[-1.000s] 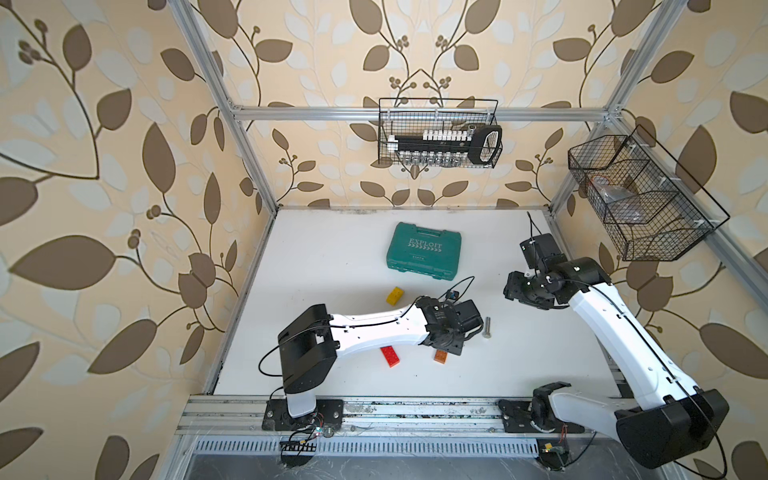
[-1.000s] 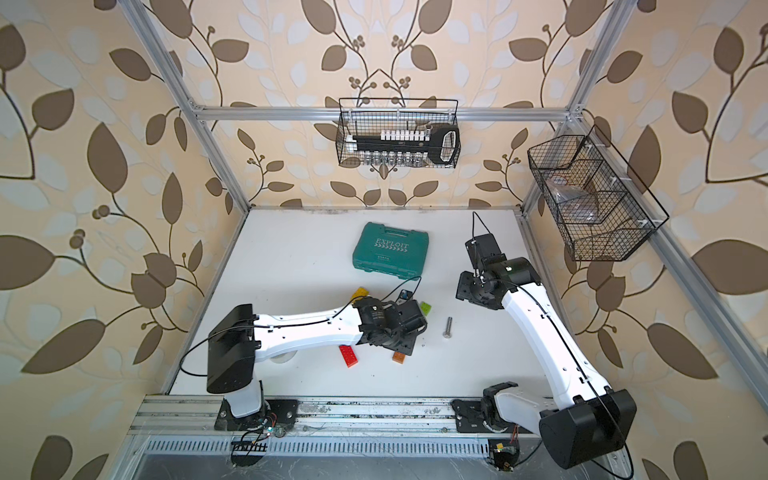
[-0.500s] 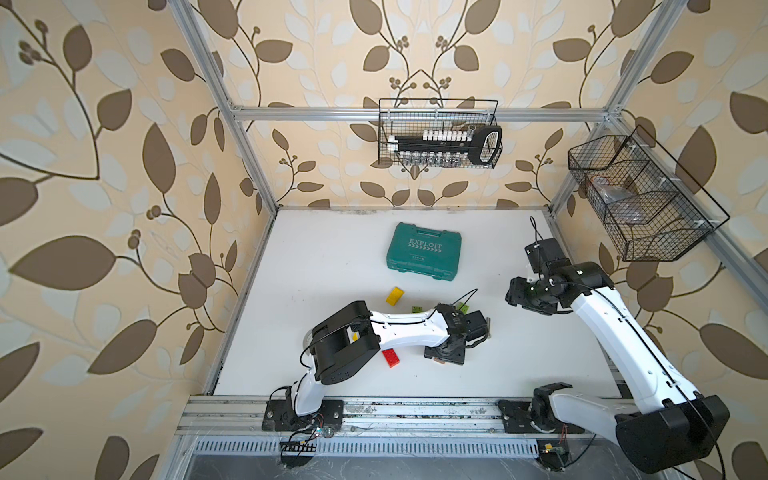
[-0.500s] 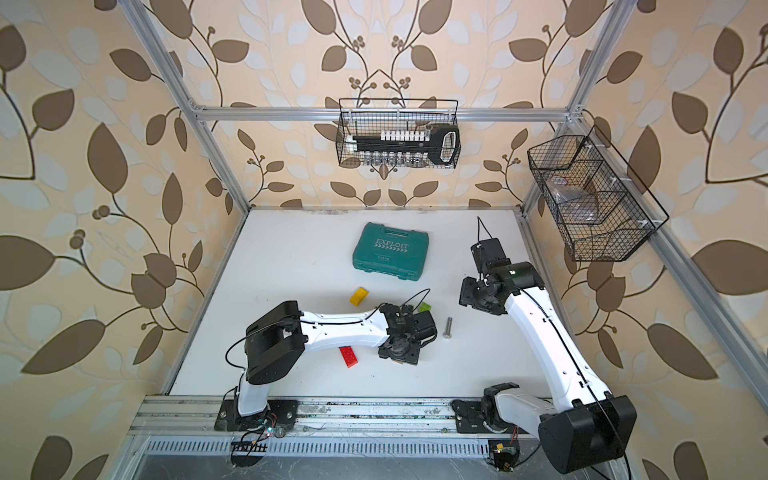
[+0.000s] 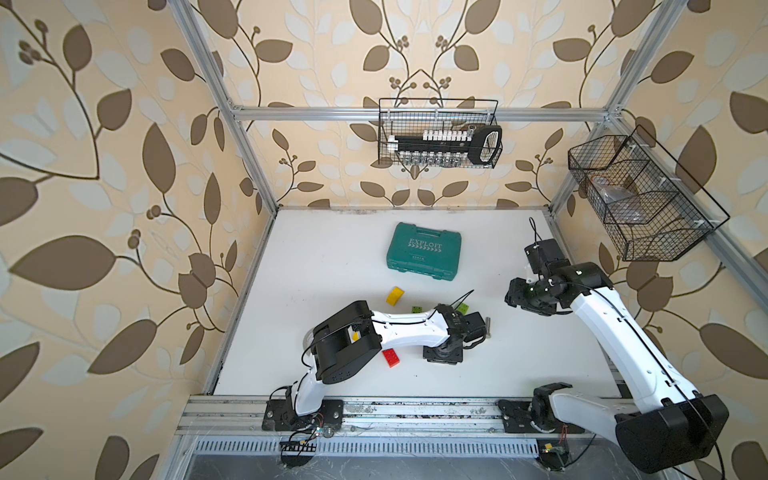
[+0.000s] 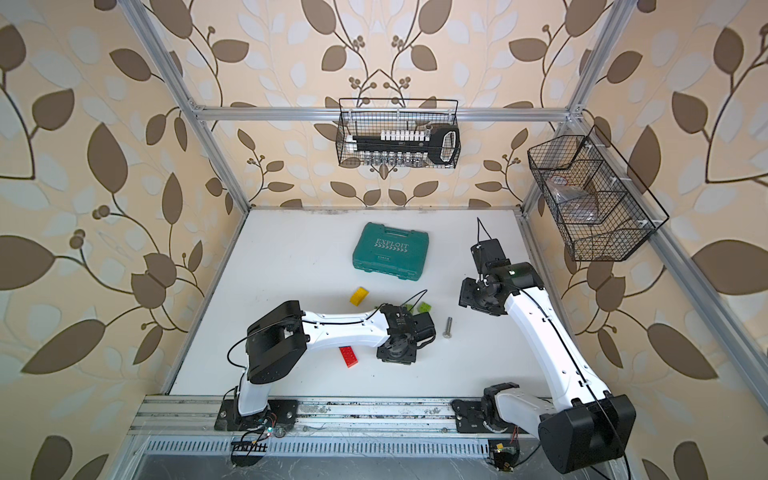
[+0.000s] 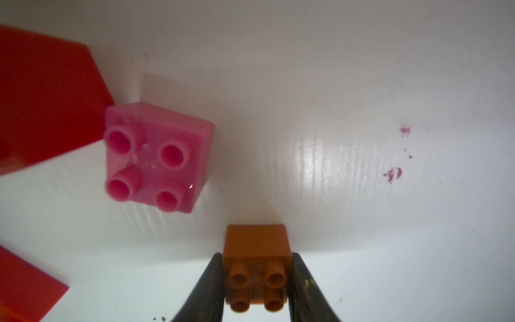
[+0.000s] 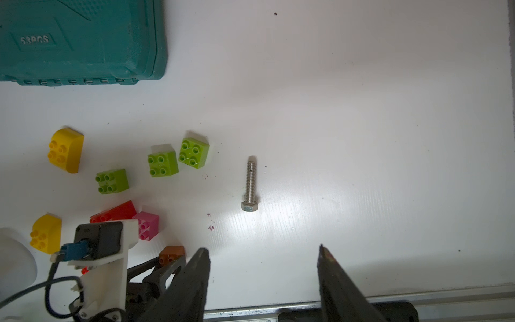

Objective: Assemble the letter s with lego
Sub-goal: Pick up the lego brick from the center of the board, then place the lego brick at the center of the board.

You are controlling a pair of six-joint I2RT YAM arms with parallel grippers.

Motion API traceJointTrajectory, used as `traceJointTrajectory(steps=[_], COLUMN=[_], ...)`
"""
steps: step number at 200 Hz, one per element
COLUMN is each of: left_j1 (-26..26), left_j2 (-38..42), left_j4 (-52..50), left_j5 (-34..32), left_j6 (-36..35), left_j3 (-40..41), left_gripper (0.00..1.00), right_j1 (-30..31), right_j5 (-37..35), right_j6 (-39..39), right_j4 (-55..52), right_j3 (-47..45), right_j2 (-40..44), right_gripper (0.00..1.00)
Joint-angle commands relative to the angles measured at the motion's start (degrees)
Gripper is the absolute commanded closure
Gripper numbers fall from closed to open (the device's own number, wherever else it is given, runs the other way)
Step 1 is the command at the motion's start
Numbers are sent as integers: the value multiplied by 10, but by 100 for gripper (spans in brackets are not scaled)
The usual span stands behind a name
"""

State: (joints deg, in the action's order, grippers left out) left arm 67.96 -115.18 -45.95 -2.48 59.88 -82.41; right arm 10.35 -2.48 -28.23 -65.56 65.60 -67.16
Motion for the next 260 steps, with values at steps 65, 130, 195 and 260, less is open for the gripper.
traceJointTrajectory(steps=[65,130,195,260], left_j1=[-4,-20,-19,-102], left_j2=[86,87,166,395], left_j4=[-80,-50,-50,-107], left_j5=[-48,-40,-75,-137], left_j6=[50,52,19,-43], left_j3=[56,95,86,99], left_gripper=[63,53,34,29], right_j1=[1,7,68,298], right_j5=[23,26,23,29], right_j6=[-6,-7,57,247], right_j4=[6,9,37,193], right_j3=[-6,-4,3,-63], right_j2=[-8,-19,-17,-30], right_gripper=[44,44,47,51])
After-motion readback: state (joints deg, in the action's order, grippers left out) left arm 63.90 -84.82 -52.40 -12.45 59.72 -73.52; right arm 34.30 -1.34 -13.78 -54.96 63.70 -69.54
